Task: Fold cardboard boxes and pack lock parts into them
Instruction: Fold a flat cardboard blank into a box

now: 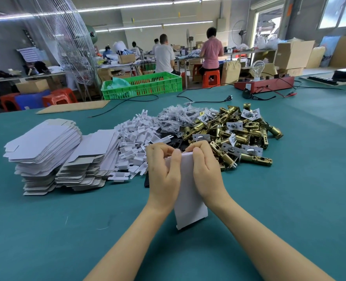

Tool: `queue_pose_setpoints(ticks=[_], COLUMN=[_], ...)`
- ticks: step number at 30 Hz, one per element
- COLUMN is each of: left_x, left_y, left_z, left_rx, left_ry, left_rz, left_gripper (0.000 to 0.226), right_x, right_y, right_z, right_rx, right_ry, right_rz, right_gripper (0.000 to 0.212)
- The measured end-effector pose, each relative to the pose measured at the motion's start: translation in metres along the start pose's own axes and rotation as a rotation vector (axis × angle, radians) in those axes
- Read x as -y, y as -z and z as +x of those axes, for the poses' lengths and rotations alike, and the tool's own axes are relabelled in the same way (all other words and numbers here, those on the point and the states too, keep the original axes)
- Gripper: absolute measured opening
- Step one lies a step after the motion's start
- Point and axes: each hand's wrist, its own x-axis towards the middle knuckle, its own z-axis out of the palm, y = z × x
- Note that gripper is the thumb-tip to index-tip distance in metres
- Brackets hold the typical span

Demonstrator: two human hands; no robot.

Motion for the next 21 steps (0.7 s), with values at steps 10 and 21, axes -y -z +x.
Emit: queue_pose_setpoints(ticks=[10, 21], left_x=[0.008, 0.062], left_y=[0.01, 0.032], left_z=[0.012, 0.034], left_rx=[-0.122, -0.601], left_ry=[0.001, 0.767], left_rz=[-0.007, -0.253], left_gripper=[0.02, 0.026], right_x=[0.001, -0.01], right_y=[0.004, -0.003], right_z=[0.003, -0.026], right_rx=[0.036, 0.258], right_ry=[0.098, 0.163], right_rz=[-0.005, -0.555], right_gripper=[0.012, 0.093])
